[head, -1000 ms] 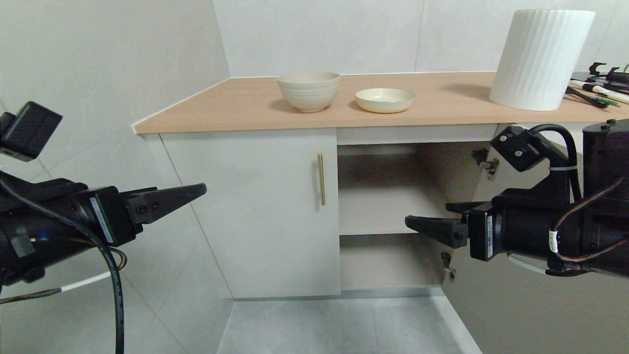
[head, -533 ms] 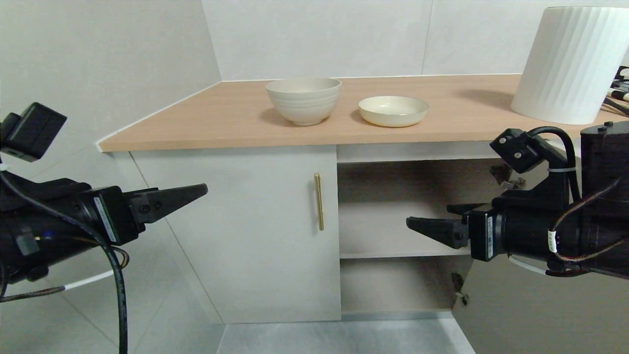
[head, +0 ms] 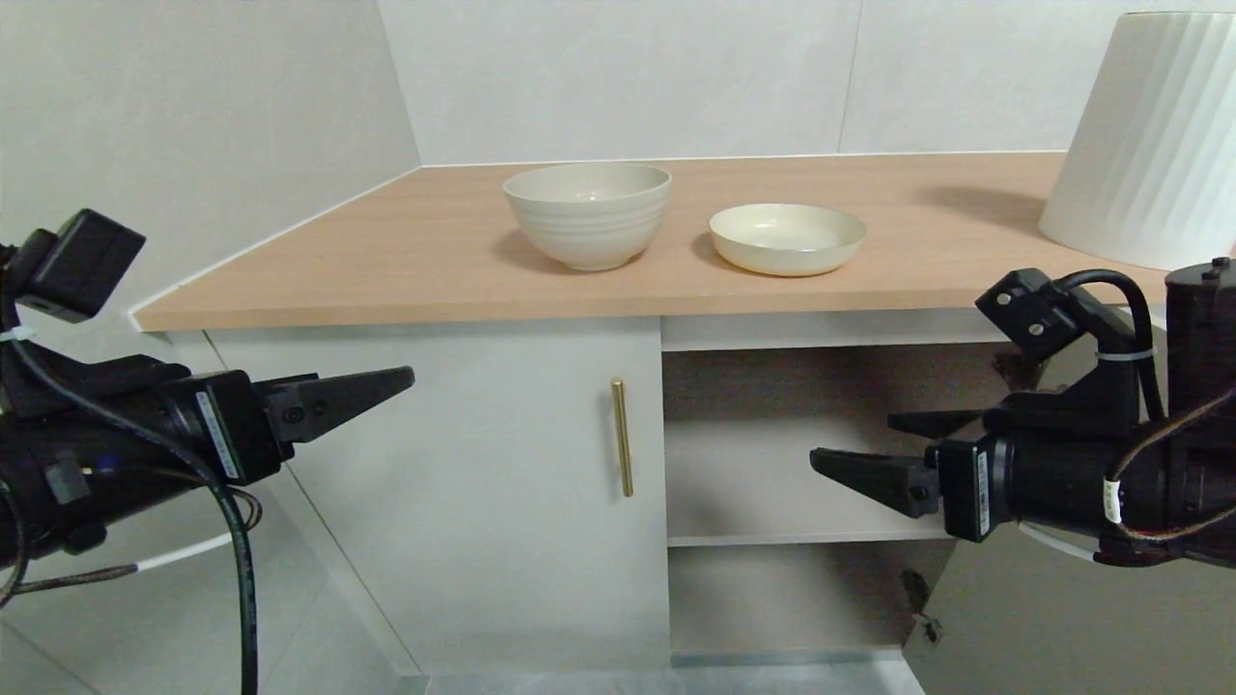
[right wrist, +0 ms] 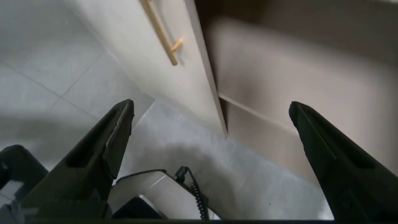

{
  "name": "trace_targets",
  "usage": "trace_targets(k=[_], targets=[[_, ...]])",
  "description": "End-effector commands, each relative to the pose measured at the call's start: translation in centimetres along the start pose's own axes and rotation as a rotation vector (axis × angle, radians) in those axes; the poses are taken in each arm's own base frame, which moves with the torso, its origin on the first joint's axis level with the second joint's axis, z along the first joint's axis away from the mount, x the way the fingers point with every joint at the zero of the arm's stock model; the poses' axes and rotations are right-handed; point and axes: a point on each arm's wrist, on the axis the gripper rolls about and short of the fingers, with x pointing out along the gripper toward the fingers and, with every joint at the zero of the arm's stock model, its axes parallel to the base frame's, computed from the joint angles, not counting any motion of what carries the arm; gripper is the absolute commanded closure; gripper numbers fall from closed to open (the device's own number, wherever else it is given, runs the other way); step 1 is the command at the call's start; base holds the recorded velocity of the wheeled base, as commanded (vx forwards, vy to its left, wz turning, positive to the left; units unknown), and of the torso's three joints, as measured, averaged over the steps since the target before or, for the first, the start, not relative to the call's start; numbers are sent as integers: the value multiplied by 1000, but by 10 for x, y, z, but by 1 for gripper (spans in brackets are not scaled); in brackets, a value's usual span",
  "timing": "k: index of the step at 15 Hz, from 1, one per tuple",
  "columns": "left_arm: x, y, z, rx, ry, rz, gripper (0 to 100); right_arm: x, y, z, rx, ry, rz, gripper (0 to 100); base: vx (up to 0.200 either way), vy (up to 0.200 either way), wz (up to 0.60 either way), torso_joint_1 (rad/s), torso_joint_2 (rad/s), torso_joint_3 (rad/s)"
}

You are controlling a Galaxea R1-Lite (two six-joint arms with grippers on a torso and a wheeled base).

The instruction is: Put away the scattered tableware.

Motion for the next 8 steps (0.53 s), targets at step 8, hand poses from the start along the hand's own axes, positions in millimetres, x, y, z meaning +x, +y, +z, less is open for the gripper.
trace_targets(k=[8], targets=[[11, 3, -5, -10, 40, 5, 0, -1, -1, 2, 0, -18, -2, 0, 0, 0, 0, 4, -20, -17]])
